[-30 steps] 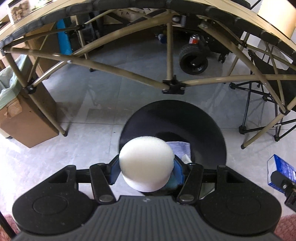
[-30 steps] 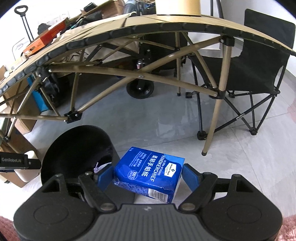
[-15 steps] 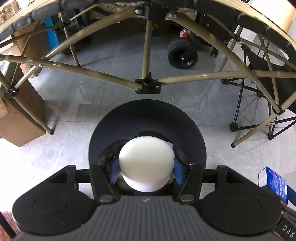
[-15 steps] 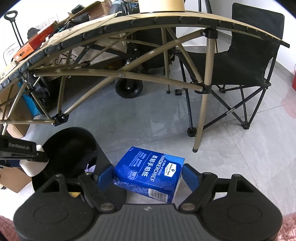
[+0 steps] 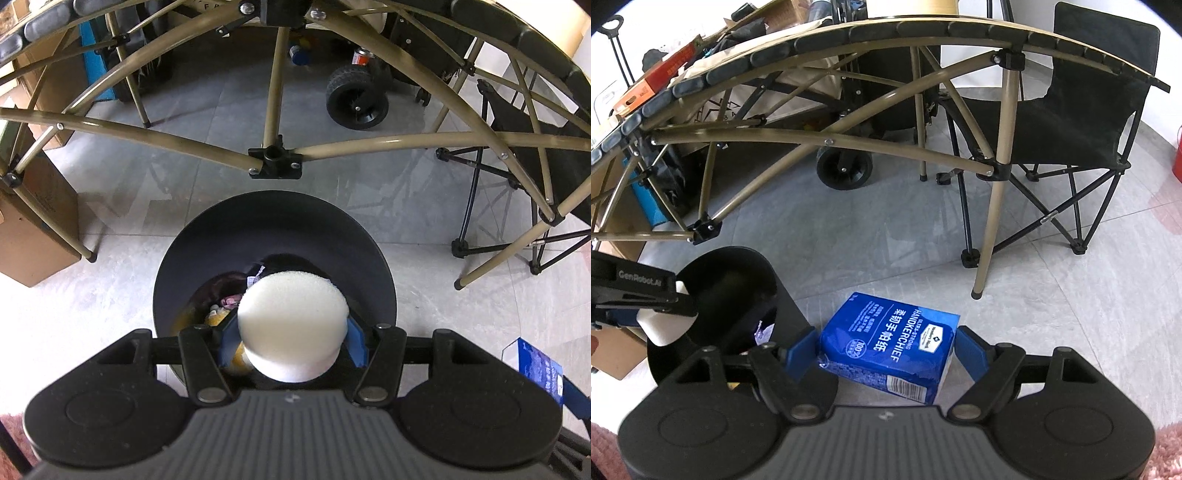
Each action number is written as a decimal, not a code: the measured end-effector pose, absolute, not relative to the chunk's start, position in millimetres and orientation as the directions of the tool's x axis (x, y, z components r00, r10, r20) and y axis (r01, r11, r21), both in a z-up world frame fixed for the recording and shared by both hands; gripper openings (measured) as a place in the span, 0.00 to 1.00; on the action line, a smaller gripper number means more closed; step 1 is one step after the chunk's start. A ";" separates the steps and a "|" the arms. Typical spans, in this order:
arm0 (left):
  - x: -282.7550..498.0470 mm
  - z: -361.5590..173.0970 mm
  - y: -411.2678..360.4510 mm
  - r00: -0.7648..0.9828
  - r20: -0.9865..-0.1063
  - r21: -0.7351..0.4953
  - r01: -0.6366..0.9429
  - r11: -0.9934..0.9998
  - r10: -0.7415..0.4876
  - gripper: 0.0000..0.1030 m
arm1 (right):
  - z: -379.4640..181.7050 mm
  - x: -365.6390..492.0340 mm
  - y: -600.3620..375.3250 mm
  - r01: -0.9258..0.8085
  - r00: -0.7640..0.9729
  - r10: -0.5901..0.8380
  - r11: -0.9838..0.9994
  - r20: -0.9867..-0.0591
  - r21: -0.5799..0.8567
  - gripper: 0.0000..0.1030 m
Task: Collect trash
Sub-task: 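Open the left gripper over the bin to drop the round sponge, then move the right gripper over the bin and open it to drop the tissue pack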
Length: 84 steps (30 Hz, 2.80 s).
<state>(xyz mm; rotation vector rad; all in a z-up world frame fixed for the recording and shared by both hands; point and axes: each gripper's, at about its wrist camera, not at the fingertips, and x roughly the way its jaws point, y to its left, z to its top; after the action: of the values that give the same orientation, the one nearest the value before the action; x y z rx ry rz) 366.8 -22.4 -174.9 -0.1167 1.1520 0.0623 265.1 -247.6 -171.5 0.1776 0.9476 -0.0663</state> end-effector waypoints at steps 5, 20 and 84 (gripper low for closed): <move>366.7 -172.4 -19.6 0.413 -0.911 -0.060 -0.128 0.990 -0.002 0.76 | -171.0 263.7 -248.7 0.128 0.585 0.026 0.984 -0.811 0.125 0.77; 364.8 -171.6 -15.4 0.390 -0.921 -0.050 -0.152 0.987 0.014 1.00 | -169.6 263.2 -247.9 0.120 0.588 0.033 0.985 -0.808 0.127 0.77; 307.8 -177.7 154.6 0.353 -0.928 -0.026 -0.369 0.929 0.114 1.00 | -164.3 312.6 -75.3 -0.242 0.548 0.164 0.970 -0.820 0.032 0.77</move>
<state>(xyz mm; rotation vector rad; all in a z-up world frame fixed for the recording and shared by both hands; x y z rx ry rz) 307.8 154.6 -177.7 -0.2473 1.1713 0.3160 312.6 -75.3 -164.3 -0.0885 0.9617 0.2408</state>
